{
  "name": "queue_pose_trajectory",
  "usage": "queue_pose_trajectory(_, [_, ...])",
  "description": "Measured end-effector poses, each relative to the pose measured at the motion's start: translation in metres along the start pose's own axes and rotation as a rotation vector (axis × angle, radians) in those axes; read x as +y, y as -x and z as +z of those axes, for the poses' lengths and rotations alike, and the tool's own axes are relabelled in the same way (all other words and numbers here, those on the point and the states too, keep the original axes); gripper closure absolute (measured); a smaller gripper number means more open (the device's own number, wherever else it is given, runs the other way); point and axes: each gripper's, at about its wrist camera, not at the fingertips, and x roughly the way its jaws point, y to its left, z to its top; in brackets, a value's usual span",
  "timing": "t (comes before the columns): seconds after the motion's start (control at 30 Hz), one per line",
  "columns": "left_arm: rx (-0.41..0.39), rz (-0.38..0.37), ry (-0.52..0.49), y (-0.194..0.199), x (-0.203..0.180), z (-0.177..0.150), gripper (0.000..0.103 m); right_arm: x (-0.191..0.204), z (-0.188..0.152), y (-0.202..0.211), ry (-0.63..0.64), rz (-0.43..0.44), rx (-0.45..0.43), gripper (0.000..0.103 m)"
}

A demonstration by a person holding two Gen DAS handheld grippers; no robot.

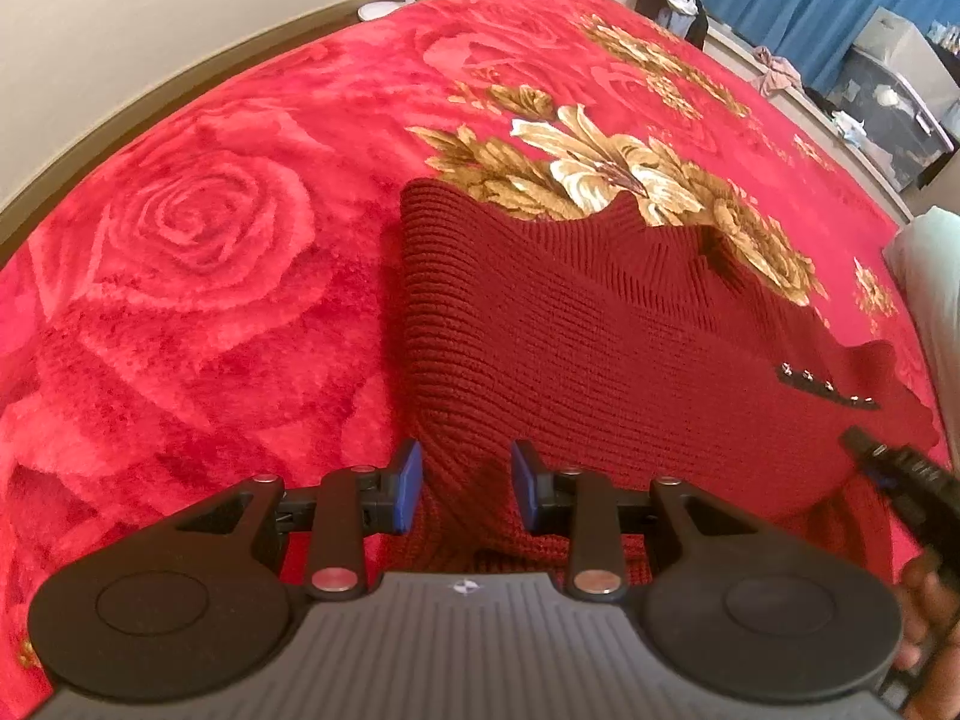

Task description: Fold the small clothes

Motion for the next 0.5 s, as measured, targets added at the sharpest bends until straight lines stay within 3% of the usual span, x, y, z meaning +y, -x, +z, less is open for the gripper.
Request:
queue_pose_trajectory(0.13, [0.001, 0.006, -0.023, -0.002, -0.005, 0.0, 0.067, 0.011, 0.007, 0.025, 0.131, 0.148, -0.141, 0.092])
queue_pose_trajectory(0.2, [0.003, 0.017, -0.036, -0.004, -0.007, 0.0, 0.067, 0.003, 0.008, 0.016, 0.129, 0.099, -0.084, 0.09])
queue_pose_trajectory(0.3, [0.003, 0.02, -0.049, -0.005, -0.01, -0.001, 0.067, -0.02, 0.006, -0.012, 0.088, -0.096, 0.09, 0.084])
queue_pose_trajectory(0.4, [-0.006, 0.04, -0.085, -0.005, -0.016, -0.002, 0.067, -0.03, 0.001, -0.004, 0.114, -0.114, 0.031, 0.073])
queue_pose_trajectory(0.5, [-0.011, 0.055, -0.107, -0.006, -0.02, -0.003, 0.067, -0.031, -0.009, -0.001, 0.212, -0.117, 0.005, 0.071])
